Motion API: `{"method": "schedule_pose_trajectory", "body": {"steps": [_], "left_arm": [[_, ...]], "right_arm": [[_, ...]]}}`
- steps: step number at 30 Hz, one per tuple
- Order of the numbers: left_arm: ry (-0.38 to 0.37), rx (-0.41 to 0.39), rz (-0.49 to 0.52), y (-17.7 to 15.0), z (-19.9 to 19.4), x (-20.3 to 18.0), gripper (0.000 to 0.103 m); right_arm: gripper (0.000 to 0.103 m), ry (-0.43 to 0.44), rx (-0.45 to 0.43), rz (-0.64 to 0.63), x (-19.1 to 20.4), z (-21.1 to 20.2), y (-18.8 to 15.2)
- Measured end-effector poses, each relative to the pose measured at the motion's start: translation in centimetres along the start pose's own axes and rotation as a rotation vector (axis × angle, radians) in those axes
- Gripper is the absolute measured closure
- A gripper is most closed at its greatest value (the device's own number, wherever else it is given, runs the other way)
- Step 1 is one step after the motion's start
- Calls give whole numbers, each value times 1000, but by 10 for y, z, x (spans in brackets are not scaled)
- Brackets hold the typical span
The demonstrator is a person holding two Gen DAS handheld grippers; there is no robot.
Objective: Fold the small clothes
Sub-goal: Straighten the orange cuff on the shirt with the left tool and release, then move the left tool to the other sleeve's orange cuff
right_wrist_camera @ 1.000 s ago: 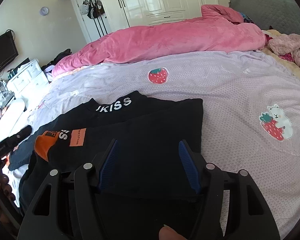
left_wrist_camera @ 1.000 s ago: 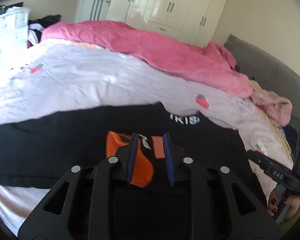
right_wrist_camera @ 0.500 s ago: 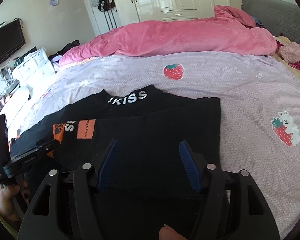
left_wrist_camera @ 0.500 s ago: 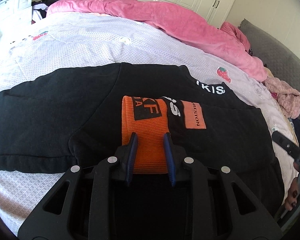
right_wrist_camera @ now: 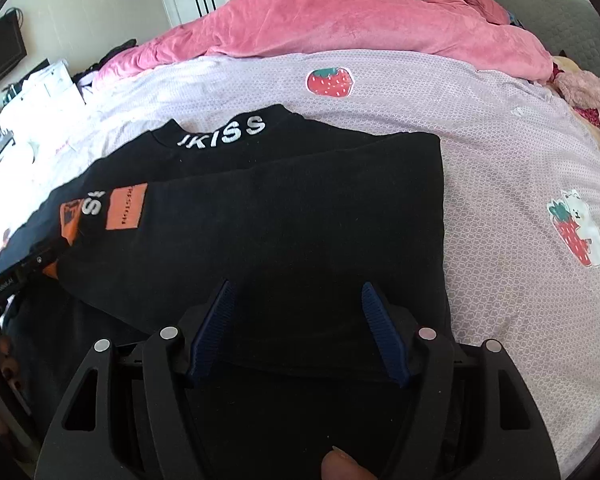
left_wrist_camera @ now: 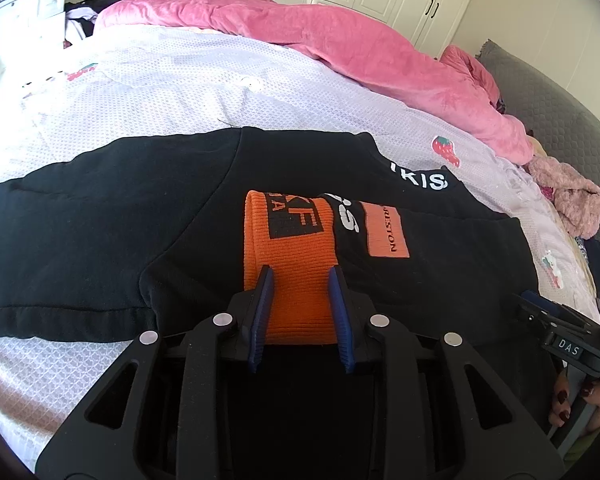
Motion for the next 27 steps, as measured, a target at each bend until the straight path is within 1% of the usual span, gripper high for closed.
{"method": "schedule_pose_trajectory", "body": {"steps": [1, 3, 5, 8, 10, 12, 13, 14, 15, 17, 19, 24, 27], "left_arm": [[2, -2, -1, 0, -1, 0, 78], [8, -5, -4, 0, -4, 1, 70], [3, -8, -12, 1, -7, 2, 68], [8, -17, -8, 1, -13, 1, 61], [10, -21, 0, 1, -17, -1, 56], [15, -26, 9, 1, -21, -2, 44], [18, -32, 13, 1, -24, -3, 41], [23, -37, 14, 1, -26, -3, 36], [26, -43, 14, 2, -28, -3, 31], [35, -58, 14, 4, -34, -3, 26], [40, -67, 16, 5, -39, -2, 23], [56, -93, 18, 8, -52, 1, 9], [67, -107, 14, 10, -61, 4, 10]], "right_arm": [[37, 4, -2, 6, -1, -1, 0], [36, 6, -5, 11, -2, -4, 0], [32, 7, -11, 15, -2, -7, 1], [29, 13, -18, 16, -1, -10, 2], [24, 15, -26, 17, 1, -13, 2], [24, 15, -34, 15, 2, -15, 4], [21, 15, -35, 13, 3, -16, 5], [14, 14, -36, 13, 4, -17, 5], [13, 15, -44, 16, 4, -19, 6], [13, 15, -56, 19, 5, -24, 8], [13, 13, -61, 17, 5, -27, 10], [13, 16, -72, 18, 8, -33, 12], [13, 17, -81, 15, 11, -37, 15]]}}
Point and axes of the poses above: each gripper's, at about its wrist camera, not at the fingertips, and z roughly the way its jaws point, x to its left, y to its top, the point moved 9 cm from there along z, roughly the way its jaws point, and after that the axes turned 11 degrees about -z, right-handed, at the moved point
